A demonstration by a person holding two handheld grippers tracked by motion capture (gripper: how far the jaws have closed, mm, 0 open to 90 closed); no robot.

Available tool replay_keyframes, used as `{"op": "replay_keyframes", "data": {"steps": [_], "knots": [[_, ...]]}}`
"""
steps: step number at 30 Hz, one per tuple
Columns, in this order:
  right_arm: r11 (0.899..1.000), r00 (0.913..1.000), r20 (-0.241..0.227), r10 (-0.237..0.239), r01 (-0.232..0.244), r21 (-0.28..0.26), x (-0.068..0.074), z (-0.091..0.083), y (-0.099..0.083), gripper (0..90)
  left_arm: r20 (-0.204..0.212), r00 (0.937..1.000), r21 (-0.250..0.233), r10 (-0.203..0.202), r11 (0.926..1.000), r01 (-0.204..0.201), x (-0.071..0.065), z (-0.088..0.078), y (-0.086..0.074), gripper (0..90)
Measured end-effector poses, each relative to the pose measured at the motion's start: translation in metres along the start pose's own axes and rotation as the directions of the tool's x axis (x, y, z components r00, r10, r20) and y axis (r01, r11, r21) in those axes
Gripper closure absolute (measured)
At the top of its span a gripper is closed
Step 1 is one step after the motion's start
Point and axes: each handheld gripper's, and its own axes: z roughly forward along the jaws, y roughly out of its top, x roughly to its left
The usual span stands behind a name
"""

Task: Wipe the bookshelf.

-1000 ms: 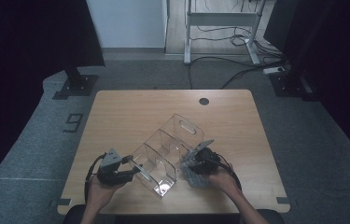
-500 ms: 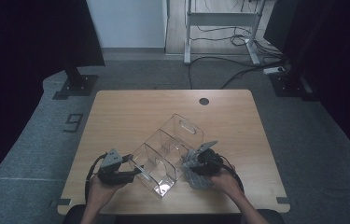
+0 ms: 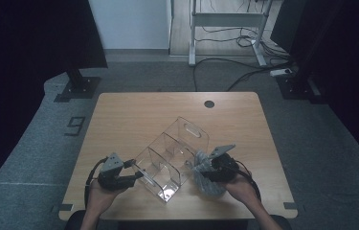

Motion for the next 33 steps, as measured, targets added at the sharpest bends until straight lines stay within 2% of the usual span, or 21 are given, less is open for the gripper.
{"op": "replay_keyframes", "data": {"steps": [9, 17, 26, 33], "knots": [[1.0, 0.9999, -0.008, -0.011, 0.011, -0.009, 0.006, -0.026, 0.01, 62.6, -0.004, 1.0, 0.001, -0.002, 1.0, 0.002, -0.001, 0.0, 0.0, 42.0], [0.999, 0.9983, -0.055, -0.019, 0.017, -0.036, 0.014, -0.044, 0.031, 62.5, -0.002, 1.0, 0.002, -0.005, 1.0, 0.005, 0.0, 0.001, 0.0, 41.9], [0.997, 0.9938, -0.097, -0.053, 0.048, -0.056, 0.024, -0.05, 0.068, 62.4, -0.002, 1.0, 0.0, -0.008, 1.0, 0.008, 0.0, 0.001, 0.0, 41.9], [0.995, 0.99, -0.115, -0.082, 0.075, -0.061, 0.03, -0.042, 0.099, 62.4, -0.003, 1.0, 0.0, -0.009, 1.0, 0.009, 0.0, 0.001, 0.0, 41.9]]}}
